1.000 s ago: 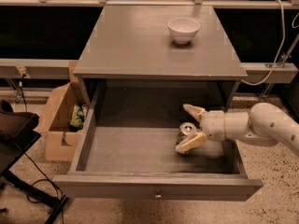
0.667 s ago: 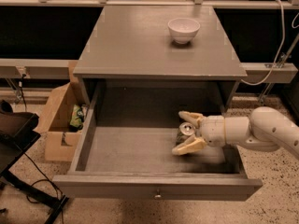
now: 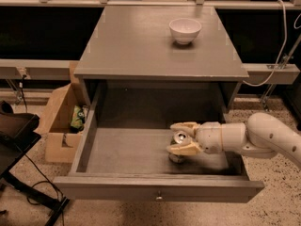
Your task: Pick 7up can from top drawer and place on counter
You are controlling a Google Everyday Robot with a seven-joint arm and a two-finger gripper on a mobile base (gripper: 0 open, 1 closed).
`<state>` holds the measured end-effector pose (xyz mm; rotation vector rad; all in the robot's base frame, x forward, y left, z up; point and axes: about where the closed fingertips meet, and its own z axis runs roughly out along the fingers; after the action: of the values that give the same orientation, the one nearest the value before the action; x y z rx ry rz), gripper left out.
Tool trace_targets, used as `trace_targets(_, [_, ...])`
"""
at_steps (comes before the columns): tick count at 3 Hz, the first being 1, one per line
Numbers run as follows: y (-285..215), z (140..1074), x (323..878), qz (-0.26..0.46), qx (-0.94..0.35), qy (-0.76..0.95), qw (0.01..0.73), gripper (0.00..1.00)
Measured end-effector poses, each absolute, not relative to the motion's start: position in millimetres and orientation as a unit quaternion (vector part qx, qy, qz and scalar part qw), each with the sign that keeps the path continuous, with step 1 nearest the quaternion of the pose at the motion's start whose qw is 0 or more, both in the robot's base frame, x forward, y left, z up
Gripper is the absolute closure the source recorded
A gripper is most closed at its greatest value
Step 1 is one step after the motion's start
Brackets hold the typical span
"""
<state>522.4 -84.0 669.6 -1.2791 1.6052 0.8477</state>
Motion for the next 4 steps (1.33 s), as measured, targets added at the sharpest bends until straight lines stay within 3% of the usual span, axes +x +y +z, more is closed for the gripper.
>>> trace_targets(1, [-82.9,670.8,521.8,0.344,-0.515,0.648,0.443,0.86])
trace_targets(2, [-82.9,671.5,521.8,0.343,-0.515,0.648,0.443,1.0])
trace_targets(3, [-90.8,731.3,524.1,0.334,-0.524,0.648,0.44,1.0])
trace_targets(4, [-99.0,861.1,535.8,0.307,-0.551,0.653,0.419,1.0])
